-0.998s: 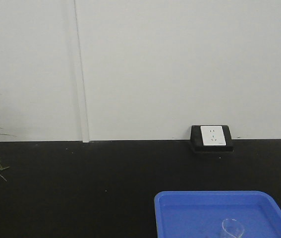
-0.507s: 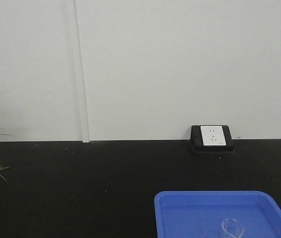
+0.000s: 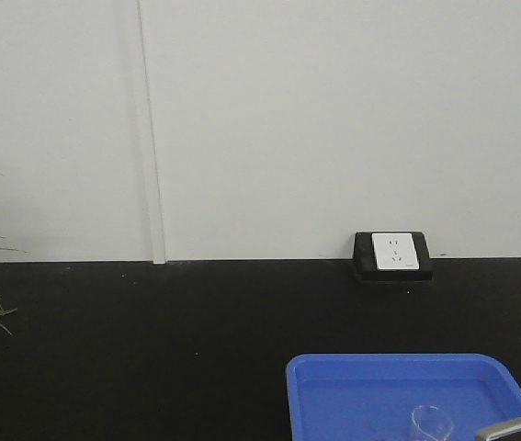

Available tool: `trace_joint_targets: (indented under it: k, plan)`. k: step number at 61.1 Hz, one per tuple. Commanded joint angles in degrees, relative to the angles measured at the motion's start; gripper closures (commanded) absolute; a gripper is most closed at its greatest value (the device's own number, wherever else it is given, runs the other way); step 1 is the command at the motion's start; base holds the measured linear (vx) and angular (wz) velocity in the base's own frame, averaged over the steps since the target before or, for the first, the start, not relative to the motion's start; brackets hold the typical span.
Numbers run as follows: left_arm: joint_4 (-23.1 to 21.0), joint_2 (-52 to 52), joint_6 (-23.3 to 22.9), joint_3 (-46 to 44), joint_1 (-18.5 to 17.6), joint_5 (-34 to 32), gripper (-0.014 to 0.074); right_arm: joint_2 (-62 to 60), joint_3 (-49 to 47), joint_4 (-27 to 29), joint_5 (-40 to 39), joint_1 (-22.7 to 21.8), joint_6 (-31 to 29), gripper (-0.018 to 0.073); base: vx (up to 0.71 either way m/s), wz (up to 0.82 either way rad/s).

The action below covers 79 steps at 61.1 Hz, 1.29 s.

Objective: Move beaker to silver tray on left bench
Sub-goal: 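Lower the right gripper around the clear beaker in the blue tray, then close the right gripper on the beaker and lift it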

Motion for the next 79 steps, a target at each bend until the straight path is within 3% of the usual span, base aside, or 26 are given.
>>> trace_joint_targets:
  k: [1, 34, 44, 51, 66, 79]
  plan:
    - [-0.3, -0.3, 0.0, 1.0, 0.1, -4.7, 0.0595, 3.6, -4.3, 0.2, -6.3, -0.4, -0.1, -0.0092, 0.00, 0.00]
    - [-0.3, -0.3, 0.0, 1.0, 0.1, -4.7, 0.0595, 19.1, -18.1, 2.9, -7.5, -0.4, 0.0, -0.0046, 0.00, 0.00]
    - [-0.3, -0.3, 0.0, 1.0, 0.1, -4.7, 0.0595, 19.1, -18.2, 2.9, -7.6, -0.4, 0.0, 0.0071, 0.00, 0.00]
    - [-0.3, -0.3, 0.0, 1.0, 0.1, -4.7, 0.0595, 18.9, -18.2, 1.8, -7.9, -0.4, 0.4, 0.0216, 0.00, 0.00]
    - [-0.3, -0.3, 0.0, 1.0, 0.1, -4.7, 0.0595, 12.6, -18.2, -9.3, -7.8, -0.4, 4.6, 0.0576, 0.00, 0.00]
    - [-0.3, -0.3, 0.0, 1.0, 0.1, -4.7, 0.0595, 1.4, -18.2, -24.4, -7.0, 1.3, 19.7, 0.0575, 0.00, 0.00]
